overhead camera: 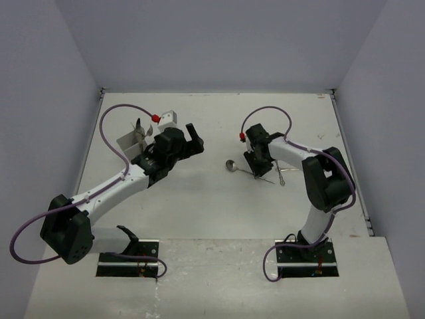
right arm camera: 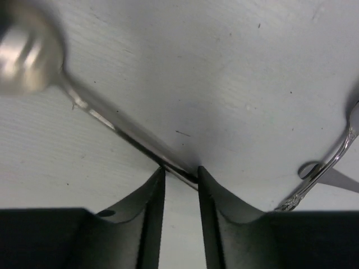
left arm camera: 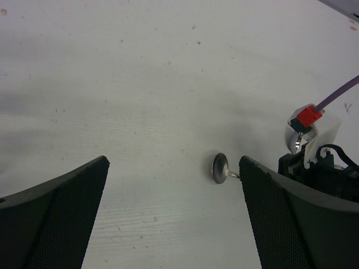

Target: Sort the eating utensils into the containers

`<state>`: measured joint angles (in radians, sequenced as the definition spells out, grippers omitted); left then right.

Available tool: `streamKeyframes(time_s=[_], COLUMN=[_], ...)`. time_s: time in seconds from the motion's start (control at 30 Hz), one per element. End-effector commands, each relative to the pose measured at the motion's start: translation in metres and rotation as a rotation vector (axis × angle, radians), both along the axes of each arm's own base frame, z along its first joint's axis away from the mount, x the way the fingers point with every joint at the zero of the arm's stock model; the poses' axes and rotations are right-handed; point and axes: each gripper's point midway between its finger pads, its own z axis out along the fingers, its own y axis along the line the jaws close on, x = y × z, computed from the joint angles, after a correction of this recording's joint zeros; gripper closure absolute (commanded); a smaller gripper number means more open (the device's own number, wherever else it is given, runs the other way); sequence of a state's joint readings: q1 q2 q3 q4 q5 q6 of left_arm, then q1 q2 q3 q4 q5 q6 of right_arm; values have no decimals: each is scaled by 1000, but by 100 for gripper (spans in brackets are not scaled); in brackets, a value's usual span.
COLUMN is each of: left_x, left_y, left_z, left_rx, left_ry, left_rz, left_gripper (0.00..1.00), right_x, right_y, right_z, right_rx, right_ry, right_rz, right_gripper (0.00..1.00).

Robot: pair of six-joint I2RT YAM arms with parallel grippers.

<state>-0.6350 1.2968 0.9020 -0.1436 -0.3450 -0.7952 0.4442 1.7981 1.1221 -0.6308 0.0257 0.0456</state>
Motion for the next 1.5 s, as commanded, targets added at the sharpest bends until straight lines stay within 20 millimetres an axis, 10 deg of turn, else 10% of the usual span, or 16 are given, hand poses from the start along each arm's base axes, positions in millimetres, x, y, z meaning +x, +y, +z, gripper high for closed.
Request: streamKeyframes(time_s=[0.0, 0.2, 0.8, 1.07, 1.33, 1.47], left_x=[7, 9, -4, -10, -15, -20], left_y=[6, 11, -64, -66, -50, -41], left_z=[4, -1, -19, -49, -46, -47], left_rx=[7, 7, -219, -208, -139, -124], left_ry=[-29, -26, 31, 132, 91, 94], left_rz=[14, 16, -315, -314, -303, -279], left_gripper=[0, 0, 0, 0, 0, 0], right_x=[2, -10, 6, -10, 5, 6], right_y=[3, 6, 109, 93, 81, 81], right_z=[2, -2, 109, 66, 39, 24], right_rx=[-41, -110, 564, 431, 232, 150], right_ry=[14, 31, -286, -204, -231, -203], right_rz=[40, 67, -15, -80, -24, -17], right_gripper=[70, 100, 100, 100, 57, 52])
